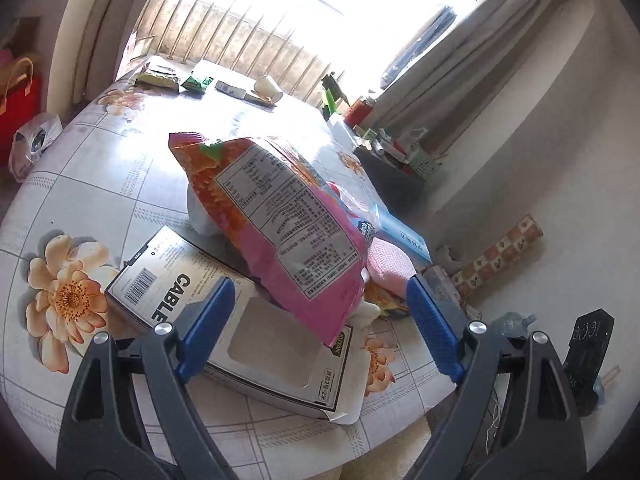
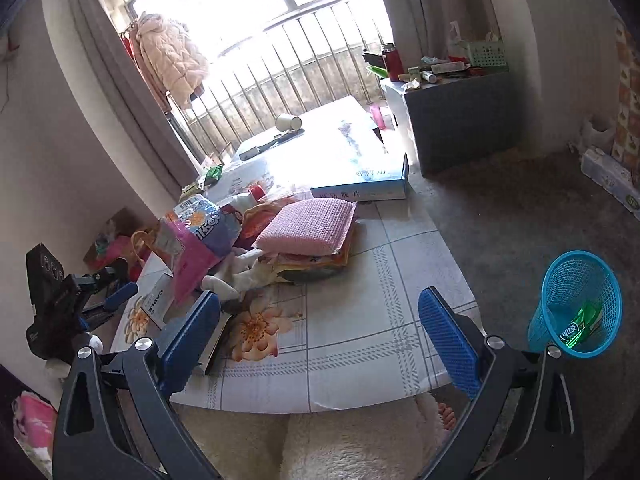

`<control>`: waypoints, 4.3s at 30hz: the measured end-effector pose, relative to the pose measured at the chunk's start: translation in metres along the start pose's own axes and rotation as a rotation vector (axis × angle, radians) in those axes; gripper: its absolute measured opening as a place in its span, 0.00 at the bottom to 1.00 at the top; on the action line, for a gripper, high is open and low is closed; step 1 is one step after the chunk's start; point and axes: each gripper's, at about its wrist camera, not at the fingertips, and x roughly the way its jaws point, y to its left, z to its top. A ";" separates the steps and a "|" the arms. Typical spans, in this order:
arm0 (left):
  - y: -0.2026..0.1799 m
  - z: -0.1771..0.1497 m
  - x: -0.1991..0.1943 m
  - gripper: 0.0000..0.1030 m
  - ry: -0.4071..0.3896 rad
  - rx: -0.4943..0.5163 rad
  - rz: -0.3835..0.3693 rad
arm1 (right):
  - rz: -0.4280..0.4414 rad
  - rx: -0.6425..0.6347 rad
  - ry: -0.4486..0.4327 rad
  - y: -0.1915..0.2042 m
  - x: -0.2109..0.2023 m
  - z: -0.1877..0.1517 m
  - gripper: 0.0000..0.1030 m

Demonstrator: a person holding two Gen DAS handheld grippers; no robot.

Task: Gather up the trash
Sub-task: 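Move both tools back over the cluttered table, then grasp the pink scrubbing pad with the right tool while the left tool grasps the yellow Enaak packet, then lift the pad and packet and carry both toward the blue wastebasket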

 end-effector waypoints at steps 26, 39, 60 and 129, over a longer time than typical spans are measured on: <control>-0.039 -0.044 0.032 0.63 0.149 0.155 -0.272 | 0.155 -0.187 0.228 0.018 0.174 0.111 0.94; -0.068 -0.064 0.059 0.33 0.245 0.201 -0.326 | 0.121 -0.331 0.380 0.030 0.141 0.051 0.80; -0.089 -0.069 0.063 0.30 0.285 0.300 -0.266 | 0.111 -0.366 0.389 0.034 0.161 0.061 0.82; -0.139 -0.099 0.139 0.30 0.564 0.342 0.004 | -0.131 0.082 0.119 -0.093 0.035 -0.015 0.76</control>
